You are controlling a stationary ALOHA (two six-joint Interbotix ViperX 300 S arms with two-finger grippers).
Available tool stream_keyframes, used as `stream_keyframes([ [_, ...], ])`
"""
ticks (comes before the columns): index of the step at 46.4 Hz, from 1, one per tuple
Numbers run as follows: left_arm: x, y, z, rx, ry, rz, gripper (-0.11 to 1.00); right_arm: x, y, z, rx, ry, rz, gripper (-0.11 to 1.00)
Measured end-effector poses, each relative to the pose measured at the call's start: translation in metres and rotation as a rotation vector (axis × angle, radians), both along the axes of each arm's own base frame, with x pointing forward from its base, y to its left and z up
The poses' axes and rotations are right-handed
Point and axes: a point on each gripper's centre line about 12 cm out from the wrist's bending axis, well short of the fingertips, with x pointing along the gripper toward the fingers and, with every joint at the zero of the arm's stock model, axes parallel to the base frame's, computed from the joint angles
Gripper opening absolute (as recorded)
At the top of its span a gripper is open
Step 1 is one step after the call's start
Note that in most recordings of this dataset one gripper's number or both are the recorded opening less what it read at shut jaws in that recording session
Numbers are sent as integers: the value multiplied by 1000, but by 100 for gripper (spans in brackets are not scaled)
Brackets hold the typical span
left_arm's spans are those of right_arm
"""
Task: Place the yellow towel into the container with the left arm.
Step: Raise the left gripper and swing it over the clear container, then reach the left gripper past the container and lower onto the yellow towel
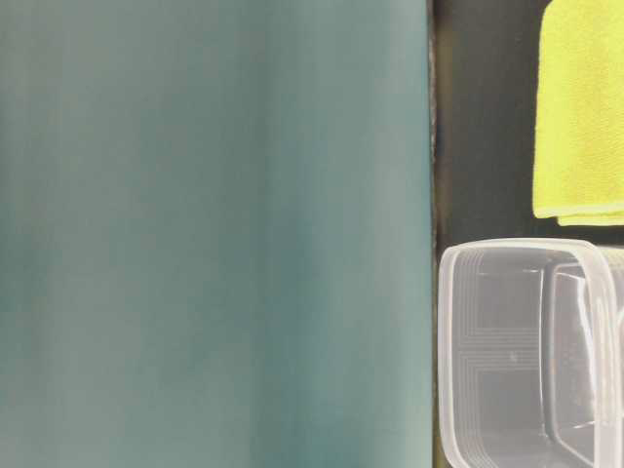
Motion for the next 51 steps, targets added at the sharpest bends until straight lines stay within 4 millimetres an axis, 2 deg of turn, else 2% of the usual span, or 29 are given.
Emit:
stream_keyframes([
  [3,2,1,-3,-17,18,1,3,0,1,-1,6,2,3,6],
  [6,9,5,-8,-47,67,17,1,-2,1,0,14,-6,5,0],
  [8,13,8,-9,-67,85,32,1,-4,1,1,18,-12,5,-1],
  [18,32,11,8,-67,144,45,1,-14,1,2,26,5,6,0],
  [25,54,13,19,-57,232,51,1,-20,0,-1,29,47,2,1],
  [31,77,14,30,-55,299,56,1,-26,-2,-5,32,93,-13,15],
  [40,113,17,29,-59,439,66,1,-33,-3,-5,32,113,-18,65],
  [43,125,18,27,-60,481,68,1,-34,-3,-8,34,135,-20,76],
  [45,134,19,27,-61,503,69,1,-34,-3,-12,33,156,-21,79],
  [51,160,22,24,-63,569,76,2,-35,-3,-20,35,204,-21,75],
])
